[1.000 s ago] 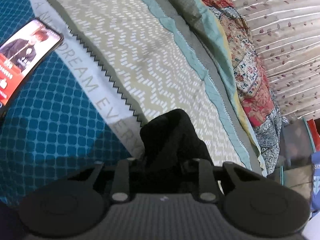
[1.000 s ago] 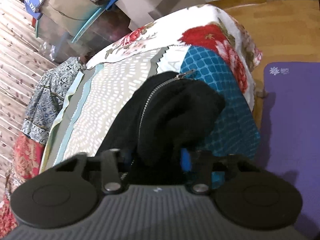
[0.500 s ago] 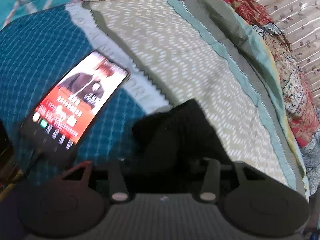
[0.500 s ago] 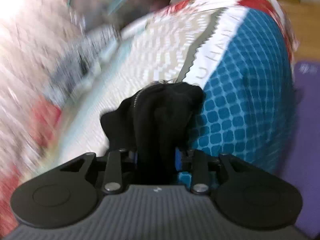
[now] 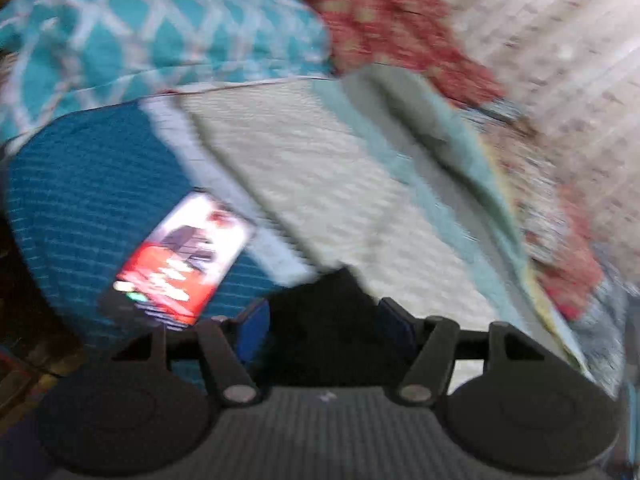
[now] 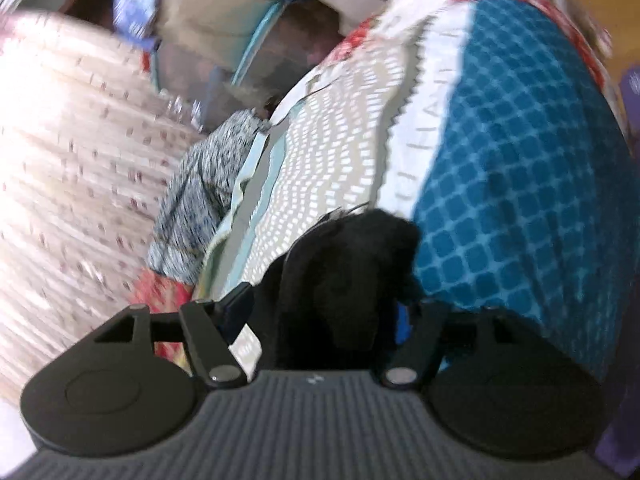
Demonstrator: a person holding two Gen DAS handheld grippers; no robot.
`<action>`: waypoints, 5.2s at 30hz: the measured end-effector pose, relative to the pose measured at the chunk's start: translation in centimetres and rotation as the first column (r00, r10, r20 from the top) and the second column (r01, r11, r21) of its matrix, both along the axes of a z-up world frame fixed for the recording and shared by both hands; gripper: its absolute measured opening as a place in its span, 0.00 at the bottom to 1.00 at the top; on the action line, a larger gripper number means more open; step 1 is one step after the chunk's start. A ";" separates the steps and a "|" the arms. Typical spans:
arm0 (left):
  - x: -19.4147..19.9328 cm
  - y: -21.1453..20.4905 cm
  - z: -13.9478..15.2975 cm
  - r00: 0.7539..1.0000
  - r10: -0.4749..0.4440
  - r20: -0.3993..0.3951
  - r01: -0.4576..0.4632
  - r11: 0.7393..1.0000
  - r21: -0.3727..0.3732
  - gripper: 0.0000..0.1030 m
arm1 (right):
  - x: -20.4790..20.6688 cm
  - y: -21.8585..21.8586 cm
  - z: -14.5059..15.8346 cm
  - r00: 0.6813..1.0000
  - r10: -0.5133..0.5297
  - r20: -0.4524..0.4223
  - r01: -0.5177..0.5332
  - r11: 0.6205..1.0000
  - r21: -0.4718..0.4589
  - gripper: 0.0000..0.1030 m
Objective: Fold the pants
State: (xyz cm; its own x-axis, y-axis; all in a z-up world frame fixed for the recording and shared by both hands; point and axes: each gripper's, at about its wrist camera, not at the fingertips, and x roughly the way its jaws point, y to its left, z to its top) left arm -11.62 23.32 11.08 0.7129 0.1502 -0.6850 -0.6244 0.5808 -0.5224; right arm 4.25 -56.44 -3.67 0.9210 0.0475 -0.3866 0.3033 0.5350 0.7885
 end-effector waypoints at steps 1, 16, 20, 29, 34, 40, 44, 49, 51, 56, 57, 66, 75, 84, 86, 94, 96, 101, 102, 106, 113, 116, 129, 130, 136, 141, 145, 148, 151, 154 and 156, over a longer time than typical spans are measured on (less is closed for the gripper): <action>0.7 -1.1 0.1 0.998 -0.054 0.019 0.054 0.999 -0.005 0.59 | 0.6 0.4 0.0 0.999 0.025 -0.023 -0.025 0.999 -0.029 0.41; 9.6 -22.4 -8.8 0.724 -0.686 -0.064 0.670 0.723 -0.172 0.58 | -2.1 16.5 11.6 0.895 0.445 0.004 -0.365 0.738 -0.567 0.18; 8.4 -21.6 -9.2 0.726 -0.686 -0.037 0.671 0.719 -0.181 0.58 | -2.9 27.3 9.6 0.730 0.654 -0.197 -0.546 0.385 -0.744 0.21; 6.1 -18.0 -9.5 0.757 -0.653 0.028 0.641 0.734 -0.224 0.59 | -3.9 36.1 7.0 0.521 0.737 -0.430 -0.636 0.000 -0.771 0.66; 5.9 -17.6 -9.3 0.762 -0.644 0.071 0.640 0.733 -0.230 0.59 | -3.6 32.6 9.6 0.535 0.800 -0.273 -0.693 0.231 -0.683 0.60; 5.1 -17.1 -8.9 0.759 -0.646 0.081 0.647 0.732 -0.213 0.60 | -2.6 32.4 6.2 0.520 0.807 -0.280 -0.795 0.337 -0.504 0.36; 3.9 -16.0 -8.6 0.772 -0.630 0.086 0.633 0.749 -0.196 0.60 | -2.3 33.8 2.6 0.557 0.765 -0.323 -0.771 0.331 -0.544 0.22; 1.5 -13.5 -7.9 0.807 -0.581 0.104 0.590 0.790 -0.163 0.62 | -3.7 35.7 3.0 0.568 0.744 -0.352 -0.749 0.289 -0.597 0.23; 0.3 -12.2 -7.5 0.837 -0.535 0.115 0.547 0.822 -0.158 0.62 | -3.8 35.9 3.0 0.575 0.741 -0.346 -0.748 0.306 -0.589 0.24; -3.2 -7.8 -6.4 0.903 -0.403 0.146 0.422 0.898 -0.127 0.71 | -3.5 36.2 5.2 0.610 0.718 -0.335 -0.711 0.310 -0.631 0.24; -3.9 -7.0 -6.3 0.914 -0.377 0.151 0.395 0.911 -0.117 0.73 | -4.3 35.4 6.1 0.641 0.706 -0.301 -0.667 0.318 -0.674 0.27; -1.7 -6.0 -6.1 0.910 -0.385 0.154 0.405 0.905 -0.131 0.67 | -4.3 22.5 9.4 0.896 0.394 -0.202 -0.432 0.675 -0.598 0.37; 15.5 -29.0 0.0 0.427 -0.902 0.059 0.888 0.431 0.157 0.61 | -6.4 18.6 7.2 0.878 0.448 -0.168 -0.461 0.699 -0.547 0.33; 23.4 -44.5 -5.6 0.217 -0.963 -0.159 0.976 0.211 0.055 0.75 | -6.8 19.2 5.5 0.812 0.538 -0.228 -0.537 0.533 -0.655 0.29; 22.7 -44.4 -6.6 0.209 -0.971 -0.119 0.977 0.212 -0.009 0.75 | -6.6 19.9 5.3 0.798 0.558 -0.228 -0.542 0.498 -0.676 0.29; 23.5 -48.8 -7.2 0.192 -0.964 -0.184 0.980 0.199 -0.021 0.09 | -5.7 20.6 5.2 0.806 0.555 -0.206 -0.495 0.440 -0.749 0.05; 23.8 -48.7 -6.2 0.229 -0.963 -0.141 0.972 0.233 -0.014 0.07 | -6.4 19.7 6.4 0.817 0.560 -0.141 -0.469 0.502 -0.726 0.04; 23.6 -49.2 -2.8 0.262 -0.965 -0.030 0.965 0.260 0.042 0.07 | -8.3 20.0 8.8 0.807 0.582 -0.100 -0.442 0.483 -0.756 0.03; 23.5 -49.7 -2.7 0.258 -0.965 -0.044 0.965 0.256 0.060 0.07 | -8.6 20.2 8.8 0.803 0.587 -0.103 -0.453 0.490 -0.745 0.03; 23.8 -50.0 -4.0 0.312 -0.946 -0.092 0.949 0.306 0.074 0.06 | -10.5 20.9 6.7 0.754 0.635 -0.167 -0.560 0.490 -0.668 0.02; 23.1 -49.7 -4.1 0.293 -0.953 -0.079 0.956 0.289 0.059 0.06 | -8.7 17.1 7.6 0.837 0.538 -0.101 -0.471 0.615 -0.633 0.06; 22.3 -48.9 -3.3 0.302 -0.952 -0.053 0.953 0.299 0.050 0.06 | -4.8 16.5 9.1 0.825 0.557 -0.095 -0.471 0.585 -0.661 0.10; 21.1 -44.2 -2.1 0.405 -0.913 0.046 0.914 0.404 -0.037 0.06 | 1.1 19.9 11.2 0.589 0.796 -0.144 -0.676 0.387 -0.627 0.02; 21.0 -44.5 -1.9 0.396 -0.917 0.049 0.918 0.395 -0.028 0.06 | 0.6 19.7 11.5 0.589 0.796 -0.143 -0.672 0.384 -0.633 0.02; 19.9 -43.1 -1.2 0.410 -0.908 0.087 0.912 0.409 -0.028 0.06 | 2.2 18.4 11.0 0.539 0.817 -0.206 -0.705 0.304 -0.640 0.14; 18.0 -37.8 -0.5 0.504 -0.855 0.122 0.863 0.503 -0.042 0.06 | 2.7 21.9 9.9 0.458 0.862 -0.217 -0.760 0.253 -0.598 0.14; 16.5 -33.5 -1.2 0.591 -0.802 0.093 0.807 0.586 -0.071 0.06 | 1.1 27.8 8.8 0.353 0.902 -0.249 -0.772 0.130 -0.623 0.14; 15.6 -31.1 -2.2 0.639 -0.766 0.073 0.769 0.632 -0.099 0.06 | -0.3 30.7 8.8 0.343 0.887 -0.308 -0.709 0.030 -0.705 0.14; 15.3 -29.7 -3.0 0.661 -0.745 0.083 0.748 0.649 -0.138 0.06 | -0.9 30.8 9.8 0.372 0.873 -0.315 -0.657 0.008 -0.754 0.26; 15.2 -29.3 -3.2 0.654 -0.750 0.099 0.756 0.640 -0.137 0.06 | -0.8 30.3 11.0 0.407 0.857 -0.315 -0.591 -0.016 -0.806 0.52; 15.2 -29.6 -3.1 0.642 -0.759 0.107 0.766 0.630 -0.125 0.06 | -0.1 31.0 11.1 0.392 0.847 -0.359 -0.566 -0.085 -0.820 0.52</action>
